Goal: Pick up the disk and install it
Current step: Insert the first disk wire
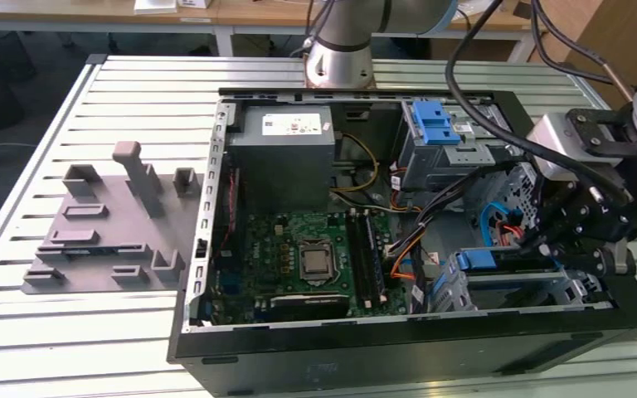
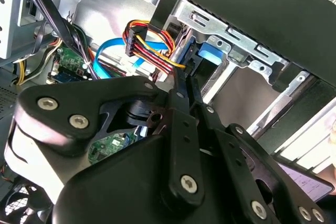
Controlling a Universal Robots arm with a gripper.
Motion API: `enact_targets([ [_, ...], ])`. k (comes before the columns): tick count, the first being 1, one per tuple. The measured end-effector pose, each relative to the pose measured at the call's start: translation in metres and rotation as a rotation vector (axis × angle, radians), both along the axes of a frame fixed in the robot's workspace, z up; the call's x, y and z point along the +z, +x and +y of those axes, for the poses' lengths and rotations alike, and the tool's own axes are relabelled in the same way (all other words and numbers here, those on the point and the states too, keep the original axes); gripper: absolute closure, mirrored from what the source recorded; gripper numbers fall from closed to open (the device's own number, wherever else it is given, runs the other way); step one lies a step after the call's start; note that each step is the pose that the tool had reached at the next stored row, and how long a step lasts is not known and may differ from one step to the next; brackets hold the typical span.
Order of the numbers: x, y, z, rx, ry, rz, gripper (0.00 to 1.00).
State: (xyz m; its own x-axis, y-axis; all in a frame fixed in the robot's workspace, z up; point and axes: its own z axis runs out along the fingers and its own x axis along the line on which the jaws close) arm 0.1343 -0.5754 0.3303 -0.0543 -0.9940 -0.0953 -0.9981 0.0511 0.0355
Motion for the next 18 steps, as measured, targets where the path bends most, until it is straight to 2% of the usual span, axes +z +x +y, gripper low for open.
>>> enact_targets([
  [5, -0.0011, 0.0002, 0.0, 0.0, 0.0002, 0.0001, 0.83],
  [6, -0.0002, 0.0003, 0.0, 0.0, -0.0004, 0.0, 0.76],
  [12, 0.0059, 0.0004, 0.0, 0.0, -0.0049, 0.0007, 0.76],
  [13, 0.0069, 0.0004, 0.0001, 0.0, -0.0075, 0.0009, 0.78],
  [14, 0.0072, 0.0004, 0.0001, 0.0, -0.0101, 0.0009, 0.84],
  [15, 0.0075, 0.0004, 0.0001, 0.0, -0.013, 0.0009, 0.84],
  [16, 0.0076, 0.0005, 0.0001, 0.0, -0.015, 0.0009, 0.89],
  [18, 0.0079, 0.0004, 0.0001, 0.0, -0.0194, 0.0009, 0.89],
])
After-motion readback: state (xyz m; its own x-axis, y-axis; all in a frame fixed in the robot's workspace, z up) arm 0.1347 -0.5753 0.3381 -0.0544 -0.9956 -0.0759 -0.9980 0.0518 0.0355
